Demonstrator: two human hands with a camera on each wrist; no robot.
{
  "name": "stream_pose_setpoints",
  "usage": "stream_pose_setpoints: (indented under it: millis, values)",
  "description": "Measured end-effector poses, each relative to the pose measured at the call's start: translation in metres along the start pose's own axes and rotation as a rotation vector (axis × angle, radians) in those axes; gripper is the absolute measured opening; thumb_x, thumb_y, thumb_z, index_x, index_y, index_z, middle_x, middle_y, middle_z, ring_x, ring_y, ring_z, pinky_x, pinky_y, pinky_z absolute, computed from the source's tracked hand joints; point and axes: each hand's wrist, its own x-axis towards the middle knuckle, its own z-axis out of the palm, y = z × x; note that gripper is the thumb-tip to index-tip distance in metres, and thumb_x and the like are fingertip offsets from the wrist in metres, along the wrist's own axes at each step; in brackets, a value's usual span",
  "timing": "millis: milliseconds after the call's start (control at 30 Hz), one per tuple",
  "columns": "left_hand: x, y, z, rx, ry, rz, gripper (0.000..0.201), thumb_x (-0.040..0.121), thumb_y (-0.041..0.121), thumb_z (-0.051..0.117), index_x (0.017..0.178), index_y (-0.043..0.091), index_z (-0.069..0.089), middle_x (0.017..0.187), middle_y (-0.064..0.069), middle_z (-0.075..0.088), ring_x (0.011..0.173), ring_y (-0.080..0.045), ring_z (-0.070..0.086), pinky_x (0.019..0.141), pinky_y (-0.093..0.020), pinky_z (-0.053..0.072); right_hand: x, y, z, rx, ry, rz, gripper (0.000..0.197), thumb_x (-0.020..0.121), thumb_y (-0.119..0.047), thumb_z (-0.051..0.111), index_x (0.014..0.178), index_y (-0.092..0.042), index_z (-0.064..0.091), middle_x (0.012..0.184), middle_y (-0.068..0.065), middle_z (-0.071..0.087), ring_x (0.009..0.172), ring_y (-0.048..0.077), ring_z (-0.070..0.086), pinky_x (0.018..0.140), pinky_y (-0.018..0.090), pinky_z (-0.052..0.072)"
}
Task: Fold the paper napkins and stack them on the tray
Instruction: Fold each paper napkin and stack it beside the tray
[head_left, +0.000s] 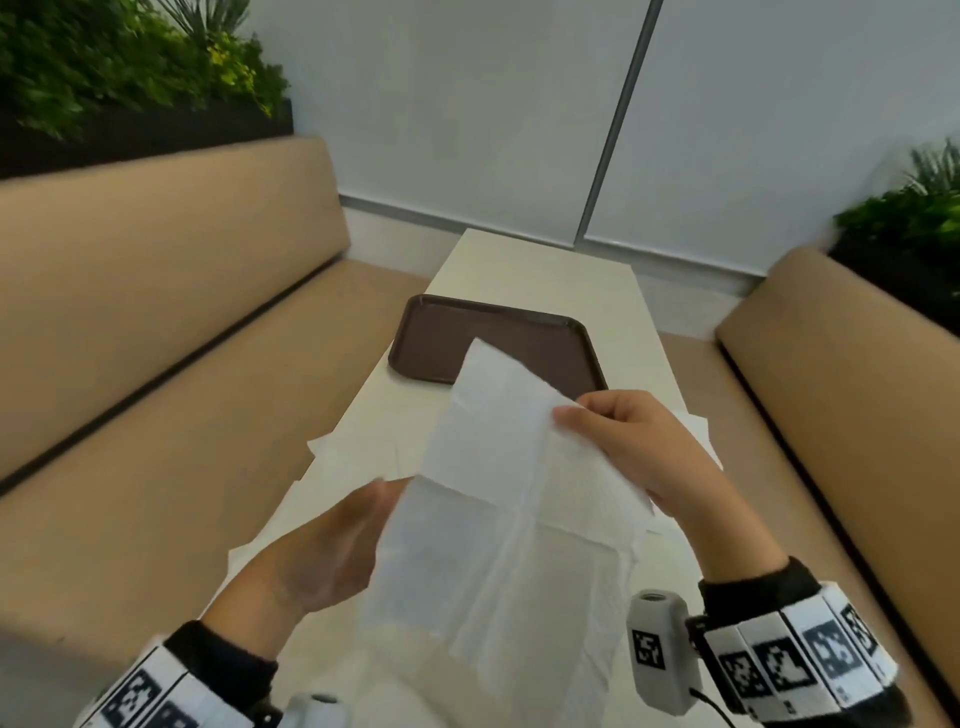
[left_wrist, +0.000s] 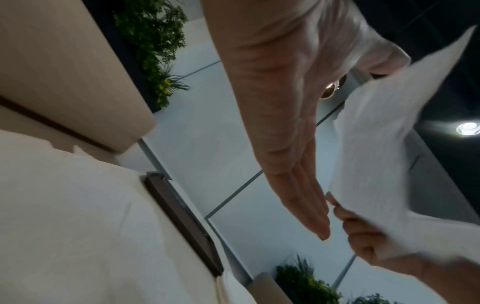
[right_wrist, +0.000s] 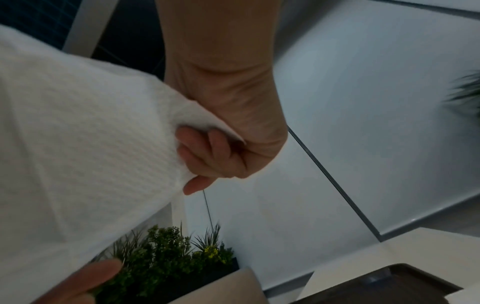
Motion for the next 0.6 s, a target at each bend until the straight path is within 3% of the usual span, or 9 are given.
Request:
stream_pose_setpoints:
  millis: [33, 67, 100, 200, 300, 367, 433, 500, 600]
  values:
    - [0.005, 0.005, 0.007, 0.037, 0.072, -0.136, 0.054, 0.076, 0.054, 0.069, 0.117, 0.019, 0.068, 0.118, 0.000, 0.068, 0.109, -0.012, 0.063, 0.088, -0.024, 0.051, 0.000, 0.003, 0.001, -0.017, -0.007, 0.009, 0.039, 0.087, -0.032, 0.064, 0.077, 0.006, 0.059, 0.065, 0.009, 0.048, 0.057, 0.018, 0.043, 0.055, 0.027, 0.035]
    - [0.011, 0.006, 0.010, 0.055, 0.156, -0.219, 0.061, 0.053, 0.054, 0.085, 0.103, 0.020, 0.075, 0.105, 0.000, 0.073, 0.096, -0.014, 0.069, 0.077, -0.025, 0.055, -0.001, 0.006, 0.002, -0.036, -0.018, 0.027, 0.042, 0.086, -0.032, 0.065, 0.077, 0.008, 0.056, 0.065, 0.010, 0.044, 0.056, 0.019, 0.040, 0.054, 0.026, 0.033]
    - [0.014, 0.005, 0.012, 0.122, 0.217, -0.270, 0.063, 0.044, 0.046, 0.090, 0.099, 0.016, 0.076, 0.098, -0.003, 0.075, 0.089, -0.018, 0.071, 0.072, -0.027, 0.056, -0.001, 0.008, 0.002, -0.044, -0.028, 0.048, 0.045, 0.085, -0.033, 0.065, 0.076, 0.009, 0.053, 0.065, 0.010, 0.040, 0.055, 0.019, 0.037, 0.052, 0.025, 0.031]
    - [0.023, 0.003, 0.016, 0.194, 0.321, -0.307, 0.037, 0.066, 0.019, 0.079, 0.100, 0.006, 0.071, 0.098, -0.012, 0.074, 0.085, -0.025, 0.072, 0.070, -0.031, 0.057, -0.003, 0.018, -0.003, 0.112, -0.032, 0.147, 0.049, 0.085, -0.045, 0.063, 0.079, 0.004, 0.060, 0.069, 0.019, 0.053, 0.059, 0.023, 0.050, 0.057, 0.027, 0.041]
    - [0.024, 0.001, 0.015, 0.166, 0.422, -0.285, 0.015, 0.078, 0.012, 0.070, 0.092, 0.009, 0.072, 0.094, -0.012, 0.075, 0.080, -0.025, 0.073, 0.066, -0.031, 0.057, -0.014, 0.040, -0.001, 0.562, -0.026, 0.331, 0.046, 0.085, -0.056, 0.058, 0.101, -0.015, 0.070, 0.090, 0.009, 0.071, 0.078, 0.018, 0.071, 0.071, 0.028, 0.056]
    - [0.023, -0.002, 0.011, 0.119, 0.467, -0.265, 0.022, 0.080, 0.014, 0.064, 0.101, 0.008, 0.070, 0.097, -0.012, 0.074, 0.085, -0.027, 0.072, 0.070, -0.034, 0.057, -0.023, 0.063, 0.005, 0.782, -0.112, 0.344, 0.072, 0.065, -0.065, 0.074, 0.120, -0.019, 0.064, 0.103, 0.010, 0.068, 0.096, 0.023, 0.070, 0.082, 0.036, 0.057]
    - [0.022, -0.005, 0.006, 0.100, 0.516, -0.246, 0.036, 0.076, 0.019, 0.068, 0.110, 0.005, 0.066, 0.103, -0.013, 0.073, 0.091, -0.029, 0.071, 0.078, -0.039, 0.055, -0.033, 0.076, 0.012, 0.824, -0.188, 0.249, 0.097, 0.043, -0.059, 0.088, 0.128, -0.027, 0.054, 0.104, 0.013, 0.070, 0.089, 0.026, 0.071, 0.071, 0.036, 0.059]
    - [0.019, -0.009, 0.001, 0.120, 0.502, -0.226, 0.051, 0.070, 0.029, 0.080, 0.113, 0.007, 0.065, 0.107, -0.012, 0.072, 0.097, -0.029, 0.070, 0.080, -0.038, 0.056, -0.039, 0.085, 0.015, 0.779, -0.133, 0.162, 0.108, 0.036, -0.047, 0.094, 0.130, -0.035, 0.042, 0.102, 0.018, 0.071, 0.086, 0.029, 0.071, 0.068, 0.036, 0.058]
    - [0.014, -0.010, -0.003, 0.249, 0.458, -0.169, 0.080, 0.047, 0.042, 0.091, 0.117, 0.016, 0.063, 0.111, -0.007, 0.071, 0.102, -0.026, 0.068, 0.076, -0.030, 0.058, -0.045, 0.086, 0.014, 0.736, -0.011, 0.056, 0.098, 0.039, -0.046, 0.094, 0.123, -0.043, 0.045, 0.099, 0.021, 0.071, 0.088, 0.035, 0.070, 0.075, 0.039, 0.059]
